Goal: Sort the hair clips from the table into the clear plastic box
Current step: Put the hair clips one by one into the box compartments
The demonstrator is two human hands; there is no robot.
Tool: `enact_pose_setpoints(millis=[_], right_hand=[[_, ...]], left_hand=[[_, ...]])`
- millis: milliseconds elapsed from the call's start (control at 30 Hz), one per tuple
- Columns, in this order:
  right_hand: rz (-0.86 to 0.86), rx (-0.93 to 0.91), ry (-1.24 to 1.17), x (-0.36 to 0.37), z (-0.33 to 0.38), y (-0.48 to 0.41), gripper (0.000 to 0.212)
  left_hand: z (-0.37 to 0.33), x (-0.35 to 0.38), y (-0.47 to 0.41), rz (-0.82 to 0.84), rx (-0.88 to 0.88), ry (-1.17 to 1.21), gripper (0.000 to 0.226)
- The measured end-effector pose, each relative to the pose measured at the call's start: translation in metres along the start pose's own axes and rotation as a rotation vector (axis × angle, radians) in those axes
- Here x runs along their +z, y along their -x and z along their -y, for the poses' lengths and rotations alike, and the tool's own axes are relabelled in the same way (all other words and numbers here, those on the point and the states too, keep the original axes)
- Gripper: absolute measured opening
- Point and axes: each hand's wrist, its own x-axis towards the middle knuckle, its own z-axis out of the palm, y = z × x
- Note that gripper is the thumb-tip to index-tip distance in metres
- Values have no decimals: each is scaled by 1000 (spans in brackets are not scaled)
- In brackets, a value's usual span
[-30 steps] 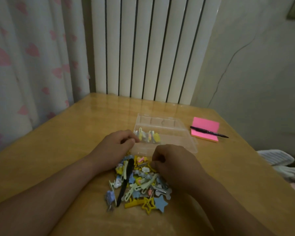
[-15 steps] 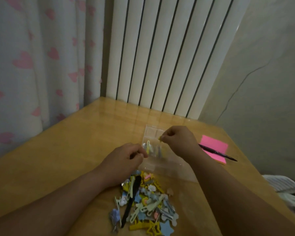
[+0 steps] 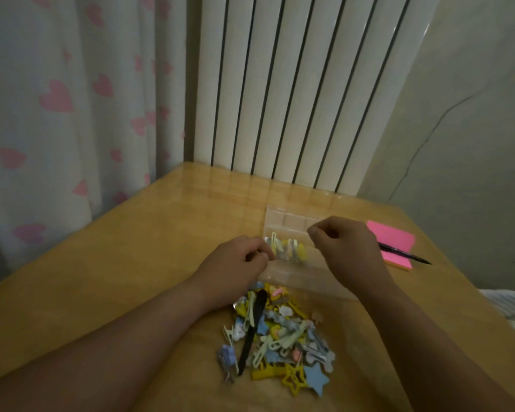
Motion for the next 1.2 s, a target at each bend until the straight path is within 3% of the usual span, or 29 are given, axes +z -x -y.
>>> enact_pose_setpoints(millis=[133,367,833,1200], right_hand=[[230,-74,-6,-19,6,38,12],[431,-276,430,-2,9,49,22],[407,-418,695,5,17,51,30],[447,-339,668,-8,20,52,25]], left_hand=[[-1,0,0,-12,5,-1,21],[2,-1,-1,-12,20,-2,21],[6,1,-4,-30,16,32,19],[6,1,-4,-33,25,20,19]])
